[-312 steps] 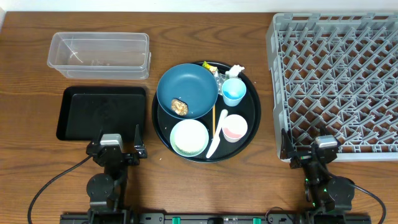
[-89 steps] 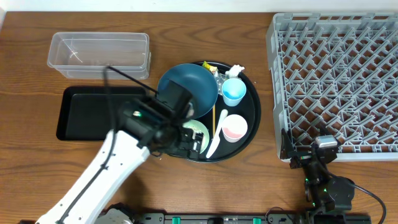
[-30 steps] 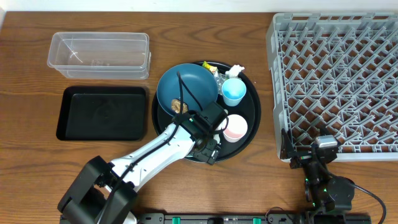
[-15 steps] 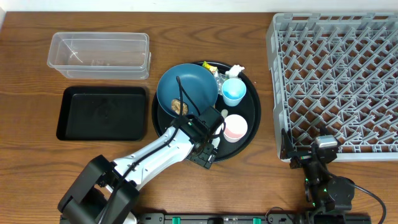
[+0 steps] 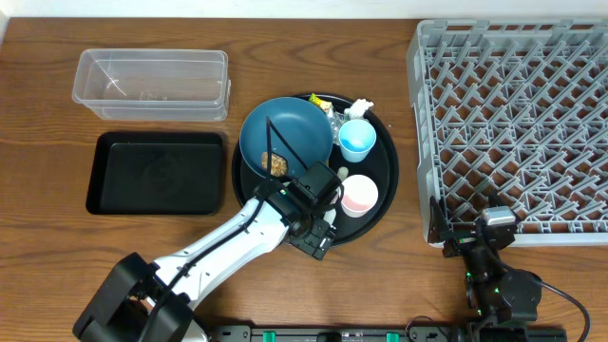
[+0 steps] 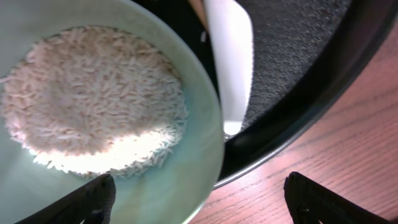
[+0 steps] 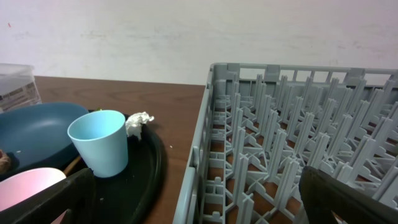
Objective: Sort waste into correct bins and load items into the dishwasher rack
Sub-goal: 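Grasp the rim of the mint-green rice bowl with the left gripper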
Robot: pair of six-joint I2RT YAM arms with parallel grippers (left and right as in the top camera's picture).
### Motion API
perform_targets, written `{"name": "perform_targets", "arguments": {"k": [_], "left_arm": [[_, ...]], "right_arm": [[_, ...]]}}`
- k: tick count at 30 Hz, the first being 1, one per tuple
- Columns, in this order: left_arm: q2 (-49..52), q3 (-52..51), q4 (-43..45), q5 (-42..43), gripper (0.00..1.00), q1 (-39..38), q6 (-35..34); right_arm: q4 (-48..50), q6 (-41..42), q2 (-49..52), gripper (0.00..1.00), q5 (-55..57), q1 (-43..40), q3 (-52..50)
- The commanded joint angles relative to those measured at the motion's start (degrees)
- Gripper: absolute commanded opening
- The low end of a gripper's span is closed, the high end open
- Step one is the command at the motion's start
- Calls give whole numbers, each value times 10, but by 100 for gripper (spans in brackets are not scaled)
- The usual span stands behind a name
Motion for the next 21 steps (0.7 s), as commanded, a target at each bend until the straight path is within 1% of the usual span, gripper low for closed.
{"name": "perform_targets", "arguments": {"k": [1,6,8,15,19,21], "left_arm": [[11,6,-1,18,88,-12,15],[19,6,-1,17,88,-26,15],[20,6,-1,17,83,-26,15],[21,6,-1,-26,79,-26,6],[22,6,-1,-46,74,-26,6],[25,6,0,-54,73,-26,6]], "right_arm": [[-1,6,0,99,0,-5,-2],[-1,6,0,99,0,-5,-2],[-1,6,0,99,0,-5,-2],[-1,6,0,99,0,-5,-2],[-1,6,0,99,0,-5,-2],[-1,6,0,99,0,-5,-2]]}}
